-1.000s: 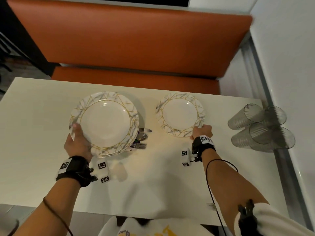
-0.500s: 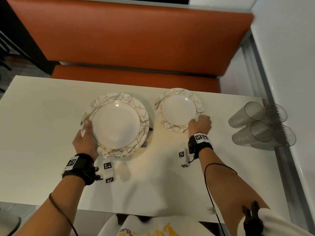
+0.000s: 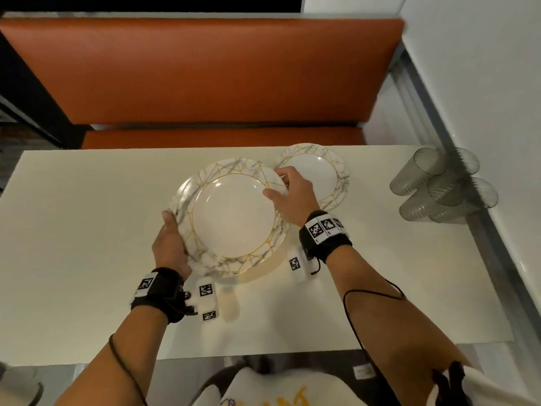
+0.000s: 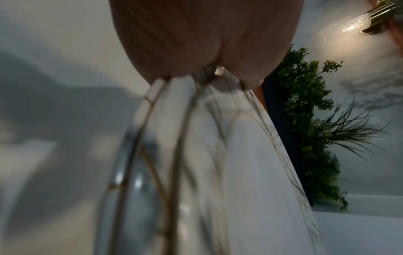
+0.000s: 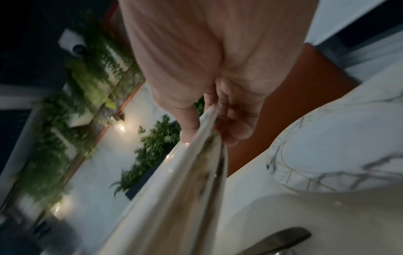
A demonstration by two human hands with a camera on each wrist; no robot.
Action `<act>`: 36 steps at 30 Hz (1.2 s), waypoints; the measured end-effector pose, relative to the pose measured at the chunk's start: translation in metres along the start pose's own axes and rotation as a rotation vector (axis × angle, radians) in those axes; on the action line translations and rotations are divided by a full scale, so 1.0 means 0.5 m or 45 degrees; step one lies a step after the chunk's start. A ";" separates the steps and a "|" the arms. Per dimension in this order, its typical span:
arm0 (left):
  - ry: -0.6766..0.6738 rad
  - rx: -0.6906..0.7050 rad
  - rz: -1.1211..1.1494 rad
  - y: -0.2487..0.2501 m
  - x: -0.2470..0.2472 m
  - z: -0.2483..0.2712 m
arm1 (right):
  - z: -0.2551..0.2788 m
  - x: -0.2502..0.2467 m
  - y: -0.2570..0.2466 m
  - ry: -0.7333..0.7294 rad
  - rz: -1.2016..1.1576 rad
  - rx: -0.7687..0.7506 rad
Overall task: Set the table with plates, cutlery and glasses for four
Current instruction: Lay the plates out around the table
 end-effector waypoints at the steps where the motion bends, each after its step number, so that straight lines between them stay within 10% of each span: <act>1: -0.019 0.038 -0.027 0.002 -0.012 0.002 | 0.015 -0.010 0.007 0.054 -0.045 0.036; 15: 0.014 0.302 -0.244 0.005 -0.178 0.020 | 0.385 -0.152 0.382 0.902 -0.396 0.555; 36: 0.027 0.276 -0.237 -0.040 -0.235 0.039 | 0.588 -0.106 0.568 0.915 -0.239 1.066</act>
Point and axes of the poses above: each hand's wrist, its own z-axis away from the middle knuckle, its own x-axis out of the palm, y = z × x, the point moved 10 cm from there along -z, towards the middle knuckle, and after that the axes turned 3 degrees about -y, right-handed, at the moved point
